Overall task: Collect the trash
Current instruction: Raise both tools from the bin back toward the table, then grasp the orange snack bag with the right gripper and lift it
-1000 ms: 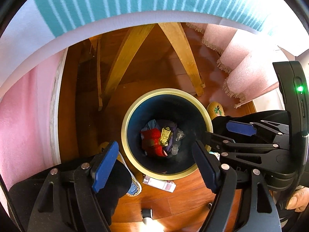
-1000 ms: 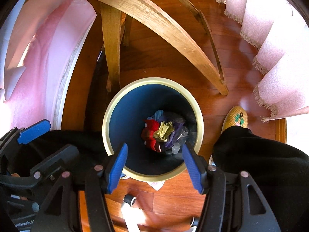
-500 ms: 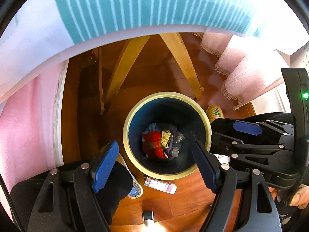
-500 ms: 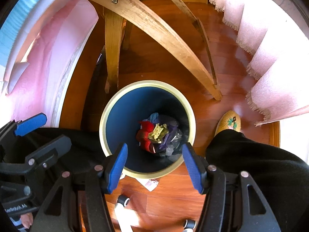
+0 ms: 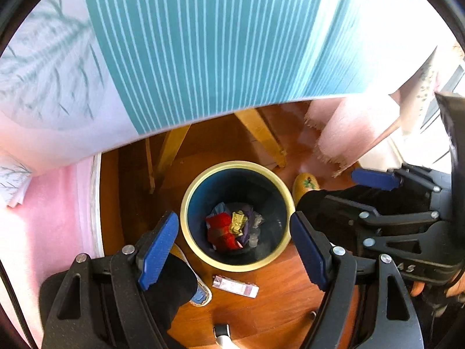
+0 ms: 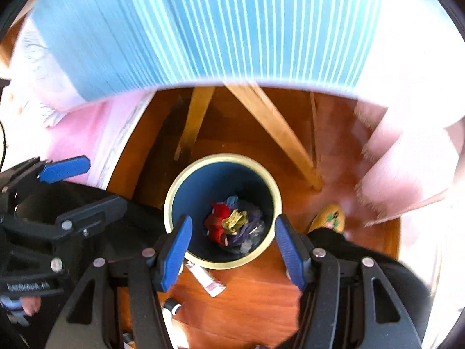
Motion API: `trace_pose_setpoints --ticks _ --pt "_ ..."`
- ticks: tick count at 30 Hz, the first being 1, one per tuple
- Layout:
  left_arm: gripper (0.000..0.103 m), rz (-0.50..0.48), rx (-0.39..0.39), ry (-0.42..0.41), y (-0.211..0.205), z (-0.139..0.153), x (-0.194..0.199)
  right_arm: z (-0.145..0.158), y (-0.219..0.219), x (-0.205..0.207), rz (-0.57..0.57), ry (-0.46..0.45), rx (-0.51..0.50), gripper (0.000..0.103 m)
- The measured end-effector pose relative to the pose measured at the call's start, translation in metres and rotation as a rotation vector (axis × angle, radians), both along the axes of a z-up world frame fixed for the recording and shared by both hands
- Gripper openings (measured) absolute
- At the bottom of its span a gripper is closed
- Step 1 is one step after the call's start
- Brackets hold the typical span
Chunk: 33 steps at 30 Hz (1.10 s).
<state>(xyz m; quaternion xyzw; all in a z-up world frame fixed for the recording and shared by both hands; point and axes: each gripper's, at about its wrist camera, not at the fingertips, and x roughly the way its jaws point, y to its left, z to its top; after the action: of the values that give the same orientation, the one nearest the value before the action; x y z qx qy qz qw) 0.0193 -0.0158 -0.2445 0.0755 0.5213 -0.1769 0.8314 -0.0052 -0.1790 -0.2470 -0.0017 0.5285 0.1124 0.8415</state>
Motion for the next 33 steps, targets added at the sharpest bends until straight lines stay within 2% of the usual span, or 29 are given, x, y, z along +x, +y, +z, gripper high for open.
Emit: trace_pose_setpoints --ticks 5,9,16,20,24,26,33 --pt "0.077 -0.093 -0.017 0.025 0.001 0.031 -0.011 0.048 0.002 -0.010 0.125 -0.063 -0.040 0.060" --pt "0.077 -0.156 -0.021 -0.022 0.008 0.076 -0.021 0.088 0.003 -0.015 0.195 -0.118 -0.053 0.060" --pt "0.077 -0.135 -0.054 -0.156 0.028 0.159 -0.012 0.168 0.003 -0.014 0.236 -0.257 -0.013 0.060" --pt "0.077 -0.108 -0.107 -0.205 0.035 0.200 0.004 0.207 0.001 0.003 0.235 -0.329 0.021 0.060" --pt "0.077 -0.084 -0.131 -0.247 0.040 0.227 0.025 0.235 -0.004 0.035 0.217 -0.370 0.028 0.061" --pt "0.077 -0.070 -0.135 -0.254 0.039 0.236 0.038 0.245 -0.009 0.052 0.204 -0.379 0.032 0.071" --pt "0.077 -0.010 -0.109 -0.252 0.029 0.243 0.080 0.259 -0.040 0.117 0.113 -0.362 0.048 0.072"
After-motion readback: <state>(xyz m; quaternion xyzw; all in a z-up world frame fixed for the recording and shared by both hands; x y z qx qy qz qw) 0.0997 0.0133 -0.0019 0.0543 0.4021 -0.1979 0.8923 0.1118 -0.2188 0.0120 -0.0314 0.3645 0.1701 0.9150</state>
